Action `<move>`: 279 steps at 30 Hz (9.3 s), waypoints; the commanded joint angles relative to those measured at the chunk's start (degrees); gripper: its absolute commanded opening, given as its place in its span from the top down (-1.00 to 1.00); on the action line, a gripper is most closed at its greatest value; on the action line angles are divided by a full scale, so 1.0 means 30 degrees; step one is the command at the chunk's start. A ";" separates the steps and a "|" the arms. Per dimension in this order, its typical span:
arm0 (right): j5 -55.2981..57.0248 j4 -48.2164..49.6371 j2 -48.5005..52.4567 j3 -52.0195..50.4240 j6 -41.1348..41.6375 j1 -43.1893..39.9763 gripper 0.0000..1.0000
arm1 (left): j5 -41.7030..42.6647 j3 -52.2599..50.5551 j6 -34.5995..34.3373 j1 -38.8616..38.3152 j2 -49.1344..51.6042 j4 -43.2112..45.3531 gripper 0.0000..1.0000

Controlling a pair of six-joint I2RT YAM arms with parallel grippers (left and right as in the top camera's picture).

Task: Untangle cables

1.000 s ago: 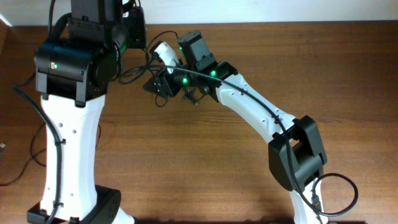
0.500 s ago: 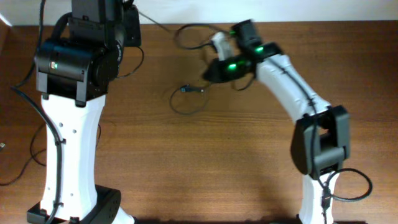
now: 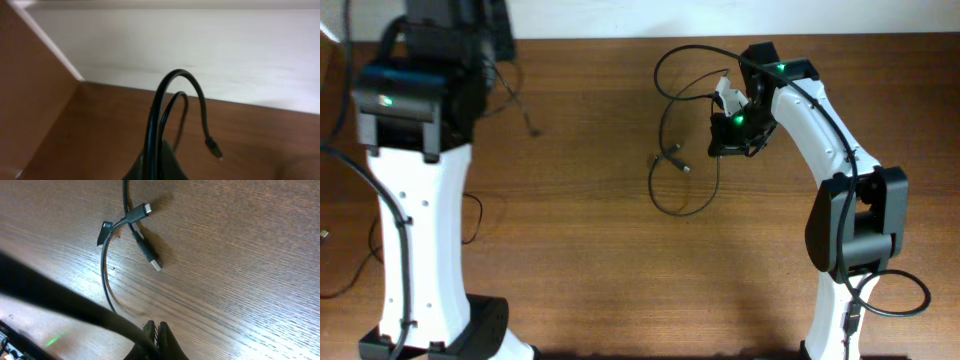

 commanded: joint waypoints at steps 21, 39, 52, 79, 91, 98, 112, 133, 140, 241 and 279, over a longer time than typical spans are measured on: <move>0.0401 -0.0372 -0.0481 -0.0058 -0.0291 0.0000 0.92 | 0.4415 0.0117 -0.2681 1.1431 1.3646 0.5297 0.31; -0.1129 0.0321 -0.1093 0.0000 -0.0291 0.0801 0.71 | 0.7541 0.0160 -0.3198 1.0346 0.6717 -0.1268 -0.99; 0.0452 -0.0918 -0.5792 0.0000 0.1020 -0.1217 -0.97 | 0.9326 -0.0860 0.1035 0.2492 0.4437 -0.3359 -0.99; 0.1392 -0.2645 -0.5741 -0.0022 0.1224 -0.3854 -0.97 | 1.2182 -0.8677 1.2371 -0.7206 0.7497 0.3257 -0.86; 0.1399 -0.2922 -0.5741 -0.0022 0.1224 -0.3854 -0.98 | 1.1650 -0.5268 1.2968 -0.7176 1.2859 0.2667 -0.80; 0.1406 -0.2936 -0.5741 -0.0022 0.1217 -0.3854 -0.98 | 1.1657 -0.5275 1.2968 -0.7176 1.3580 0.3446 -0.76; 0.2113 -0.3082 -0.5727 -0.0022 0.1217 -0.3854 -0.98 | 1.1023 -0.5311 1.2954 -0.7169 1.4426 0.1523 -0.39; 0.2404 -0.3213 -0.5727 -0.0022 0.1217 -0.3854 -0.97 | 1.1009 -0.3665 1.0739 -0.7169 1.4418 0.0306 0.97; 0.2543 -0.3213 -0.5727 -0.0022 0.1217 -0.3854 -0.97 | 1.0848 0.3861 0.7329 -0.5872 1.4418 -0.2973 1.00; 0.3519 0.6390 -2.2061 -1.1970 0.0794 -0.2157 -0.98 | 0.9384 -0.0729 -0.0743 0.5085 -0.0189 -0.4743 -0.99; 0.9216 2.1056 -4.1157 -3.5255 0.0787 -0.0867 -0.97 | 0.9384 -0.0729 -0.0743 0.5085 -0.0189 -0.4743 -0.99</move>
